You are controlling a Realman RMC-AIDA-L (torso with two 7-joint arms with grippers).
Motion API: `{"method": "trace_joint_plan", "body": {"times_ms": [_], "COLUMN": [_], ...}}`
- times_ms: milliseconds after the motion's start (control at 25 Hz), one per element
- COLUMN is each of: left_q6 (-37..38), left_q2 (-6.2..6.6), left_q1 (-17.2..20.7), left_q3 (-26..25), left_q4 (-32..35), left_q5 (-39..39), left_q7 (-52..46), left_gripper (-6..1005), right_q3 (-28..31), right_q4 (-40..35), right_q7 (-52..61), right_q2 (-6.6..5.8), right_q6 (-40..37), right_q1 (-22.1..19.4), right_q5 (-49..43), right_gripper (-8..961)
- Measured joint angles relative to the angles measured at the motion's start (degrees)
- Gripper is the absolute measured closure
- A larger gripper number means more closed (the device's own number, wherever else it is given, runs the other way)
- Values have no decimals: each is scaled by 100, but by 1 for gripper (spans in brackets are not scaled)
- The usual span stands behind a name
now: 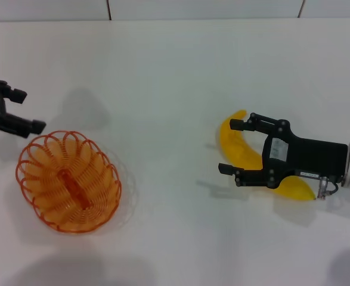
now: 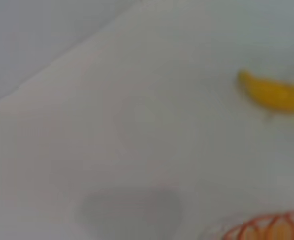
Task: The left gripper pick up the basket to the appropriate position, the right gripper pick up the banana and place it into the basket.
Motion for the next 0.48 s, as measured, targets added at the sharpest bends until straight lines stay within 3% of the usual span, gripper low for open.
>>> {"method": "trace_joint_plan", "body": {"times_ms": [240,480], "left_q6": [-352,-719], "left_q2": [-629,-679], "left_q1": [-26,-50], "left_q3": [572,1136], "left_q4": [747,465], "left_q5": [878,849], "left_q7": [653,687], "left_gripper": [128,133], "right_q3": [0,0], "right_q4": [0,0], "right_q7": [3,1], "right_q2": [4,6], "right_q6": [-6,-25], "right_q1": [8,8], "right_q5": [0,-1], "right_gripper": [108,112]}}
